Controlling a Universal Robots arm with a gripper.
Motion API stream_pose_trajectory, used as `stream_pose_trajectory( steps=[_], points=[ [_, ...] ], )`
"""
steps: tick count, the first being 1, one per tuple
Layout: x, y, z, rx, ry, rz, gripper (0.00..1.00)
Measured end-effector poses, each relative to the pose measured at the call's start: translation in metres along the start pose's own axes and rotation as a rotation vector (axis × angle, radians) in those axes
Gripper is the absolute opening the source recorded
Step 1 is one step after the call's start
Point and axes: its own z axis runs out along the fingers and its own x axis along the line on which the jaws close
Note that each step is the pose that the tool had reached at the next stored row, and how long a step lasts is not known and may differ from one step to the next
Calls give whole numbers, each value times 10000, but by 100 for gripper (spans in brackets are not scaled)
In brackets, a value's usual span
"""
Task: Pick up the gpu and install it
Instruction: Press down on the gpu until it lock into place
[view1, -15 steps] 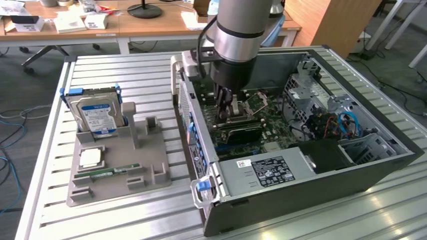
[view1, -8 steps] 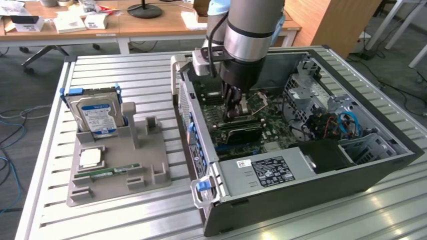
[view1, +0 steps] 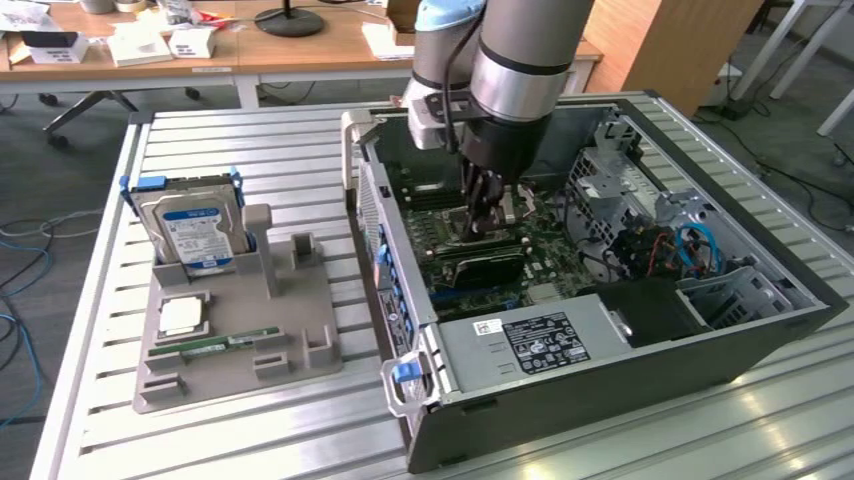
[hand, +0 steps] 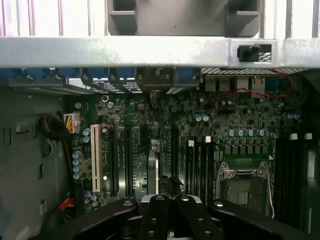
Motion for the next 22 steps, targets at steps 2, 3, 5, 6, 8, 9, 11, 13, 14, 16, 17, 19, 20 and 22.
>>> stream_pose_trajectory(
  steps=[2,3,5,6,8,9,11,13,14,16,17,19,20,22],
  points=[
    [-2,-47,0,-1,1,-1,11],
    [-3,-67,0,-1,1,0,11],
    [-3,-89,0,-1,1,0,11],
    [-3,-89,0,0,0,0,11],
    [-3,-90,0,0,0,0,11],
    [-3,-90,0,0,0,0,11],
    [-4,-90,13,0,0,0,11],
    [-2,-90,31,-1,1,0,11],
    [-2,-90,43,0,0,0,11],
    [-1,-90,70,-1,2,0,11],
    [-1,-90,83,-1,1,0,11],
    [0,-90,107,0,1,0,11],
    [0,-90,112,0,0,0,11],
    [0,-90,112,-1,2,-1,11]
  ],
)
